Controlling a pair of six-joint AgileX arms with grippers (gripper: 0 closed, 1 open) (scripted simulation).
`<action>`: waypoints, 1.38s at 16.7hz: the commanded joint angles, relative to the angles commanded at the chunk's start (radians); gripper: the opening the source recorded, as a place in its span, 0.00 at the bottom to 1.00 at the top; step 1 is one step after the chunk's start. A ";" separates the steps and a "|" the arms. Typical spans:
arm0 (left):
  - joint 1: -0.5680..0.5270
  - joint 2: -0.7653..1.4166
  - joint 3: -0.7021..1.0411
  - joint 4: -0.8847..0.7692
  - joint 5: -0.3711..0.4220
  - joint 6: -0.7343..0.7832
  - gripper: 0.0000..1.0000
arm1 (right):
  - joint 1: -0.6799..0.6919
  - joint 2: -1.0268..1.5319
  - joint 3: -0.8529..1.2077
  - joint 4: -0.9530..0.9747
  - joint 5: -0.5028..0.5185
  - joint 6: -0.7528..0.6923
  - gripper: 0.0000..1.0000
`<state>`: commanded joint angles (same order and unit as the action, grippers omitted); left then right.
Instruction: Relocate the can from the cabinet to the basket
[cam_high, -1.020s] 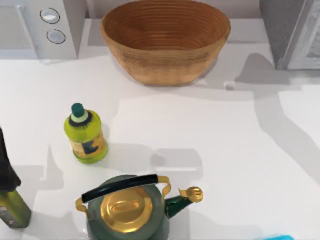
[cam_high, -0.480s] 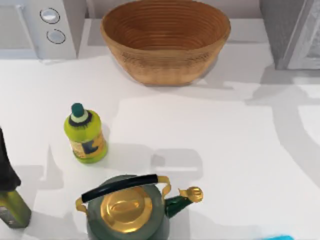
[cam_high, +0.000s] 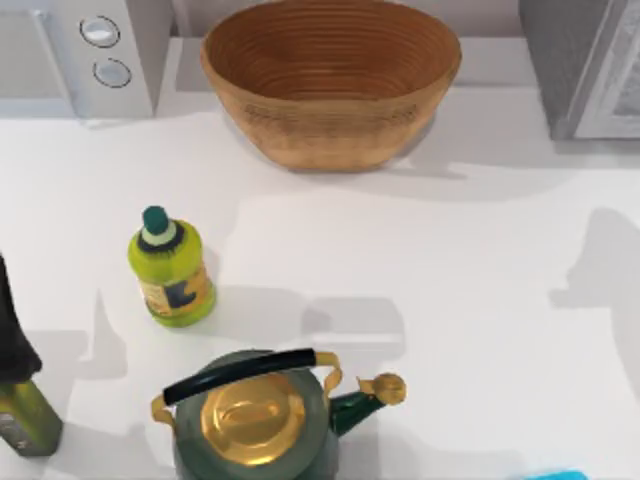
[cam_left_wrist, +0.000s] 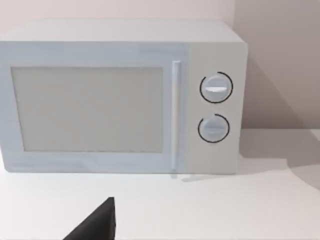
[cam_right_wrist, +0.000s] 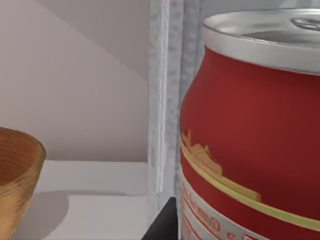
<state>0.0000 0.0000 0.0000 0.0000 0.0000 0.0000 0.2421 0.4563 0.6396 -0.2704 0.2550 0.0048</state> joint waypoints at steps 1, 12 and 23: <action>0.000 0.000 0.000 0.000 0.000 0.000 1.00 | -0.034 -0.066 -0.108 0.041 -0.036 0.000 0.00; 0.000 0.000 0.000 0.000 0.000 0.000 1.00 | -0.242 -0.456 -0.640 0.270 -0.255 -0.005 0.00; 0.000 0.000 0.000 0.000 0.000 0.000 1.00 | -0.077 -0.156 -0.364 0.302 -0.093 -0.024 0.00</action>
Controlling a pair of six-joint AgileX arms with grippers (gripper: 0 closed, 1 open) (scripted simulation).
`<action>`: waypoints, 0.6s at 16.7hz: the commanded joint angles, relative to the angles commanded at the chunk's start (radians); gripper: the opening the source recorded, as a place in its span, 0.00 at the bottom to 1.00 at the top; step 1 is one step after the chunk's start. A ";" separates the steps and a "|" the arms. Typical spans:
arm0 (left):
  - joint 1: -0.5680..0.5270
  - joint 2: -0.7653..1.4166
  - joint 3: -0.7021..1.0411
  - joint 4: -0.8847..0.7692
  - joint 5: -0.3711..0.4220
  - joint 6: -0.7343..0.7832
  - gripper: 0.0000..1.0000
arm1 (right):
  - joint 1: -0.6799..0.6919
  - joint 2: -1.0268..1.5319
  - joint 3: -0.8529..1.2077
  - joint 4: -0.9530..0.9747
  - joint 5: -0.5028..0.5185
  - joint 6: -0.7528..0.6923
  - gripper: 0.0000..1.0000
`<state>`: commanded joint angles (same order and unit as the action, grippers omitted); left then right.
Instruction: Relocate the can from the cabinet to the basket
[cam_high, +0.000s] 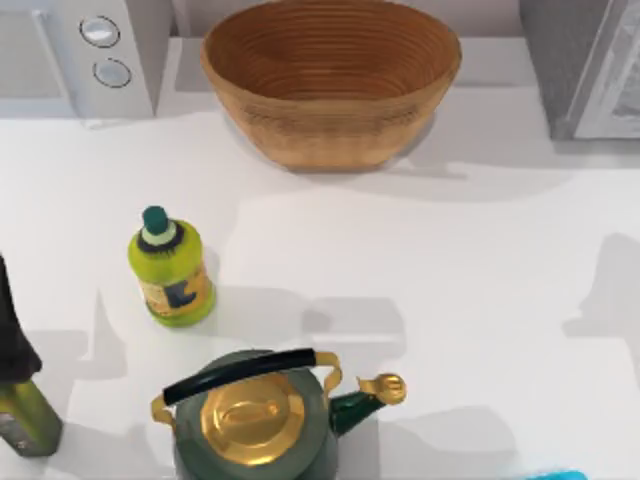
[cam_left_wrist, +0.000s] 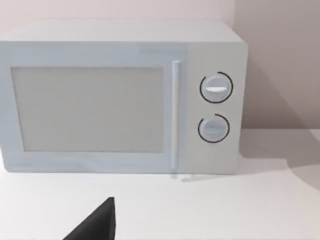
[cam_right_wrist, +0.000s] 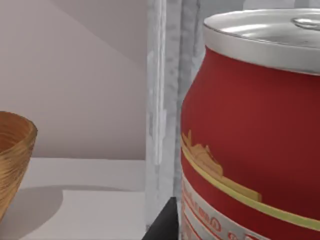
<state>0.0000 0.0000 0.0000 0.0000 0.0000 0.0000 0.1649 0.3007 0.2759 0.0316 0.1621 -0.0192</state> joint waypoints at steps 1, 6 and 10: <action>0.000 0.000 0.000 0.000 0.000 0.000 1.00 | 0.036 0.084 0.080 0.011 0.037 -0.003 0.00; 0.000 0.000 0.000 0.000 0.000 0.000 1.00 | 0.226 0.608 0.547 0.111 0.229 -0.010 0.00; 0.000 0.000 0.000 0.000 0.000 0.000 1.00 | 0.361 1.077 0.908 0.233 0.368 -0.001 0.00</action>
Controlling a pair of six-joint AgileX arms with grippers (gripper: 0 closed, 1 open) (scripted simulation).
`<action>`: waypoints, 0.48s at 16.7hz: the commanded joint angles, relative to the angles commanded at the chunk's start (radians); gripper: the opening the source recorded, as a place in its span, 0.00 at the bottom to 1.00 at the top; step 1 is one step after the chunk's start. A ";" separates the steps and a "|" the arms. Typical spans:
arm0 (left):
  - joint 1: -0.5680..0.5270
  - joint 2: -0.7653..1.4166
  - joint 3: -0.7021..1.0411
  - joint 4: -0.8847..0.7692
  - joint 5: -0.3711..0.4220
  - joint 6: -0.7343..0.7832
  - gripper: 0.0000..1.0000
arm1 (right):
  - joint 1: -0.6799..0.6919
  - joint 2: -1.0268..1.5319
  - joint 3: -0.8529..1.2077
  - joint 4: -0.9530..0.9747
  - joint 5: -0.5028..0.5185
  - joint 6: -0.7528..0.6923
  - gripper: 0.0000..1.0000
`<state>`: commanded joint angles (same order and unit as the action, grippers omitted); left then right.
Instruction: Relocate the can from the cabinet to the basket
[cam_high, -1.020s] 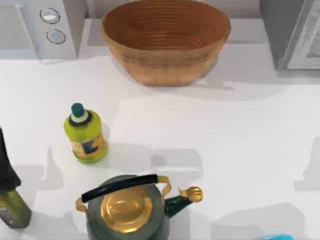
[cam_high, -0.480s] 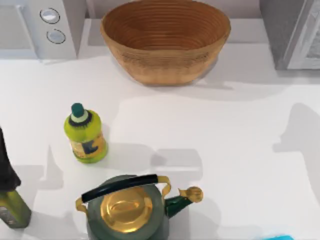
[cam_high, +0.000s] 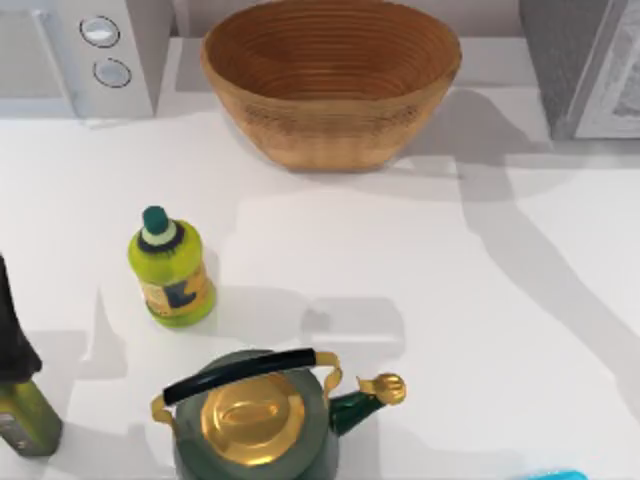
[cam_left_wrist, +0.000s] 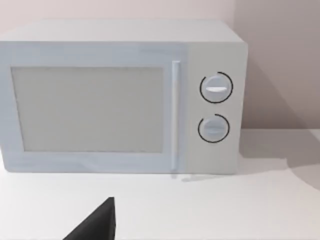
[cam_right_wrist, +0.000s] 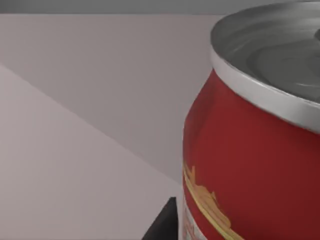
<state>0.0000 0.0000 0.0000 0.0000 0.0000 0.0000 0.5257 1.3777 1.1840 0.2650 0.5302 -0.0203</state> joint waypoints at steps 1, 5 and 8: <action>0.000 0.000 0.000 0.000 0.000 0.000 1.00 | 0.027 0.110 0.079 0.033 0.029 0.004 0.00; 0.000 0.000 0.000 0.000 0.000 0.000 1.00 | 0.110 0.492 0.334 0.156 0.119 0.021 0.00; 0.000 0.000 0.000 0.000 0.000 0.000 1.00 | 0.148 0.693 0.434 0.230 0.162 0.032 0.00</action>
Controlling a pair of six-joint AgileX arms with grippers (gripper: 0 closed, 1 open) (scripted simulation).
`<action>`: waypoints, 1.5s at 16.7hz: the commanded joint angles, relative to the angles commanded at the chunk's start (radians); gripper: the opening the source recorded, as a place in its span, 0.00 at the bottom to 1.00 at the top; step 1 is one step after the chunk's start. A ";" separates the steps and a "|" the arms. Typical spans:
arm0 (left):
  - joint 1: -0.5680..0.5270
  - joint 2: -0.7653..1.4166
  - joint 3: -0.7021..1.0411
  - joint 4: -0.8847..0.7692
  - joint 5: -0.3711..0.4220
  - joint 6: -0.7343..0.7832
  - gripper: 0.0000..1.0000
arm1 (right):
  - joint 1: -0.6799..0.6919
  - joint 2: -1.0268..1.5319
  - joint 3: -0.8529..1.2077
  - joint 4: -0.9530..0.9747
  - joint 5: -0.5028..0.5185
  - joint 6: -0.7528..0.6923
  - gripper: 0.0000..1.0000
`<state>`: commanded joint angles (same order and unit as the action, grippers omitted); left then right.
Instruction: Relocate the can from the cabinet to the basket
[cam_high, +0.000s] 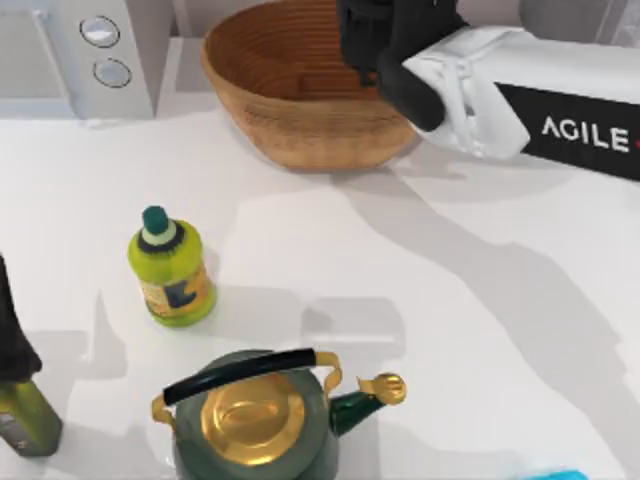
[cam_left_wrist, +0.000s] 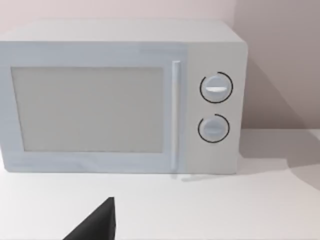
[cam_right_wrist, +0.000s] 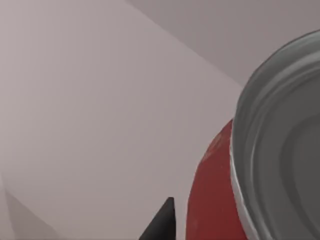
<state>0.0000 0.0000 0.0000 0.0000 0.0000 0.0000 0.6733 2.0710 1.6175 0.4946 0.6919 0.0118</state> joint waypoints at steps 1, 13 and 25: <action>0.000 0.000 0.000 0.000 0.000 0.000 1.00 | 0.008 0.048 0.017 0.019 0.010 0.003 0.00; 0.000 0.000 0.000 0.000 0.000 0.000 1.00 | 0.004 0.196 0.097 0.050 0.012 0.010 0.00; 0.000 0.000 0.000 0.000 0.000 0.000 1.00 | -0.006 0.223 0.129 0.045 0.000 0.008 0.53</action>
<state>0.0000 0.0000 0.0000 0.0000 0.0000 0.0000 0.6677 2.2939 1.7468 0.5399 0.6922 0.0199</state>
